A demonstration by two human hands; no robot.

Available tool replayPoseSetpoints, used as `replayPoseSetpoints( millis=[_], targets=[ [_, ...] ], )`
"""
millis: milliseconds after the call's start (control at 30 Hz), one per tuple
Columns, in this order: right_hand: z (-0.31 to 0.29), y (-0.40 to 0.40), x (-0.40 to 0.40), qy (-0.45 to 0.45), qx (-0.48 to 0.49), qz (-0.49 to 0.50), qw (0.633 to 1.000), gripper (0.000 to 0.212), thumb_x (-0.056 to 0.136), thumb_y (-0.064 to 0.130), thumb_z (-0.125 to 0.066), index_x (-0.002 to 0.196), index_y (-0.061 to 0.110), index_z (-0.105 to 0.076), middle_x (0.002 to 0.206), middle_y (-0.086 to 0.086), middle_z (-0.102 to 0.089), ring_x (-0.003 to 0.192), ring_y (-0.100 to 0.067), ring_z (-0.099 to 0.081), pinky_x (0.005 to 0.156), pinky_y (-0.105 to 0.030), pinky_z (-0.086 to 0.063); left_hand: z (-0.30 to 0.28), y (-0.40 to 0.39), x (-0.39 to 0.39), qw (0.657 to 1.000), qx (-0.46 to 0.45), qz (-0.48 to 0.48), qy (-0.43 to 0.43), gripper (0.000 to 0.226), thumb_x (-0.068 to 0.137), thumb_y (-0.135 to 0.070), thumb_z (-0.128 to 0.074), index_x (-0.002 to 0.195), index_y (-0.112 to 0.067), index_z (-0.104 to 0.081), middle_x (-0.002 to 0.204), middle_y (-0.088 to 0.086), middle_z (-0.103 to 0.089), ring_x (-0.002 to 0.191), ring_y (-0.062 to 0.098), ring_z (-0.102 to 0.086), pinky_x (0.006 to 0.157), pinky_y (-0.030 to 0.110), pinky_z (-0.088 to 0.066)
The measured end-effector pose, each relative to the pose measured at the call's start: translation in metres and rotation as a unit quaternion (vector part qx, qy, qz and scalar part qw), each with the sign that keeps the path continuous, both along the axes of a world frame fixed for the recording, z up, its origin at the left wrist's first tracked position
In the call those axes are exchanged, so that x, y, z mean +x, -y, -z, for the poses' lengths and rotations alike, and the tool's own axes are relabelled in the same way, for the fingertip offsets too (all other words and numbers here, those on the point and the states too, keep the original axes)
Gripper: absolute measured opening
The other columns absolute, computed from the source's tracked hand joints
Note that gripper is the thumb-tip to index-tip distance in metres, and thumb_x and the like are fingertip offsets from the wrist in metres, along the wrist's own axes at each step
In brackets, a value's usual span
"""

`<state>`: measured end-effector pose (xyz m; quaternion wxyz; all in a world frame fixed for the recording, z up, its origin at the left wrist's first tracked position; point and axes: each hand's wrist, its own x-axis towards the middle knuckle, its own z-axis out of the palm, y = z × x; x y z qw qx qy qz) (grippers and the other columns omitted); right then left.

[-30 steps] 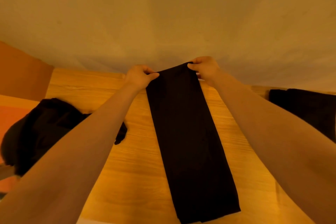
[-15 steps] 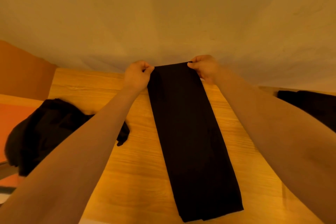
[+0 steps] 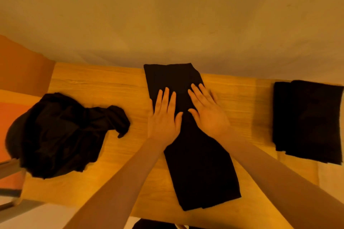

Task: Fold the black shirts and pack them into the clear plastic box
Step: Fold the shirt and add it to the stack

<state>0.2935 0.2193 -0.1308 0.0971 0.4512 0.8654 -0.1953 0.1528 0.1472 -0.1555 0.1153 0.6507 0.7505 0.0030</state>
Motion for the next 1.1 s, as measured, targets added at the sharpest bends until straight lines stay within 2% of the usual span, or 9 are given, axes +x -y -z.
replayPoseSetpoints(
  millis=[133, 367, 500, 600, 667, 767, 933, 1000, 1100],
  targets=[
    [0.001, 0.023, 0.009, 0.050, -0.007, 0.065, 0.997, 0.063, 0.099, 0.044, -0.023, 0.148, 0.020, 0.007, 0.156, -0.001, 0.015, 0.143, -0.018, 0.016, 0.113, -0.039, 0.011, -0.002, -0.003, -0.006, 0.999, -0.042, 0.018, -0.004, 0.065, 0.093, -0.049, -0.013, 0.149, -0.017, -0.004, 0.157, 0.007, 0.001, 0.141, 0.019, 0.013, 0.114, 0.042, 0.003],
    [0.006, 0.098, 0.015, 0.054, 0.008, 0.133, 0.990, 0.065, 0.097, 0.048, -0.019, 0.144, 0.018, 0.015, 0.156, -0.004, 0.018, 0.139, -0.018, 0.024, 0.112, -0.040, 0.014, -0.018, 0.027, -0.008, 0.997, -0.052, 0.050, -0.005, 0.063, 0.098, -0.040, -0.029, 0.149, -0.016, -0.001, 0.157, 0.007, 0.006, 0.142, 0.021, 0.015, 0.112, 0.041, 0.009],
    [0.002, 0.129, 0.033, -0.048, 0.037, 0.145, 0.988, 0.063, 0.095, 0.049, -0.017, 0.145, 0.017, 0.004, 0.153, -0.001, 0.011, 0.140, -0.015, 0.015, 0.114, -0.038, 0.008, -0.028, 0.099, 0.005, 0.992, 0.015, 0.125, 0.023, 0.059, 0.095, -0.039, -0.028, 0.146, -0.010, -0.022, 0.154, 0.011, -0.019, 0.142, 0.023, -0.006, 0.114, 0.043, -0.009],
    [0.000, 0.170, 0.052, -0.077, 0.087, 0.059, 0.992, 0.060, 0.096, 0.047, -0.018, 0.145, 0.012, -0.022, 0.152, -0.003, -0.017, 0.141, -0.017, -0.010, 0.117, -0.042, -0.013, -0.023, 0.157, 0.009, 0.979, 0.012, 0.202, 0.035, 0.054, 0.094, -0.038, -0.032, 0.140, -0.010, -0.034, 0.148, 0.010, -0.034, 0.140, 0.023, -0.020, 0.114, 0.046, -0.021],
    [0.004, 0.204, 0.065, -0.069, 0.074, -0.013, 0.995, 0.059, 0.098, 0.049, -0.012, 0.141, 0.013, -0.029, 0.149, -0.003, -0.029, 0.139, -0.015, -0.016, 0.115, -0.039, -0.012, -0.019, 0.188, 0.009, 0.974, -0.010, 0.221, 0.041, 0.054, 0.092, -0.039, -0.034, 0.137, -0.010, -0.041, 0.145, 0.010, -0.040, 0.138, 0.023, -0.023, 0.111, 0.042, -0.019],
    [0.014, 0.242, 0.086, -0.013, 0.043, -0.051, 0.998, 0.061, 0.096, 0.054, -0.009, 0.140, 0.016, -0.029, 0.146, -0.004, -0.038, 0.143, -0.014, -0.006, 0.113, -0.034, -0.008, -0.016, 0.218, 0.006, 0.969, -0.064, 0.240, 0.015, 0.057, 0.090, -0.047, -0.033, 0.133, -0.013, -0.048, 0.142, 0.007, -0.046, 0.136, 0.024, -0.033, 0.110, 0.041, -0.030],
    [0.016, 0.262, 0.097, 0.029, 0.045, -0.007, 0.999, 0.058, 0.098, 0.050, -0.007, 0.140, 0.015, -0.026, 0.145, -0.005, -0.038, 0.144, -0.010, 0.011, 0.114, -0.034, -0.007, -0.023, 0.228, 0.002, 0.961, -0.078, 0.264, -0.002, 0.053, 0.089, -0.042, -0.028, 0.123, -0.017, -0.060, 0.130, 0.005, -0.057, 0.127, 0.023, -0.047, 0.101, 0.041, -0.038],
    [0.014, 0.269, 0.097, 0.036, 0.045, -0.002, 0.998, 0.061, 0.097, 0.053, -0.006, 0.143, 0.015, -0.021, 0.146, -0.004, -0.033, 0.144, -0.012, 0.011, 0.113, -0.035, -0.007, -0.025, 0.234, 0.003, 0.960, -0.074, 0.268, -0.017, 0.055, 0.091, -0.044, -0.025, 0.134, -0.015, -0.045, 0.140, 0.008, -0.047, 0.134, 0.023, -0.030, 0.106, 0.042, -0.029],
    [0.017, 0.286, 0.099, 0.046, 0.071, -0.021, 0.996, 0.067, 0.093, 0.051, -0.021, 0.149, 0.017, -0.007, 0.146, -0.005, -0.031, 0.145, -0.015, 0.001, 0.114, -0.038, -0.005, -0.022, 0.250, -0.001, 0.945, -0.108, 0.302, -0.068, 0.057, 0.100, -0.037, -0.027, 0.140, -0.016, 0.008, 0.156, 0.009, 0.001, 0.135, 0.023, 0.017, 0.111, 0.041, 0.009]
  ],
)
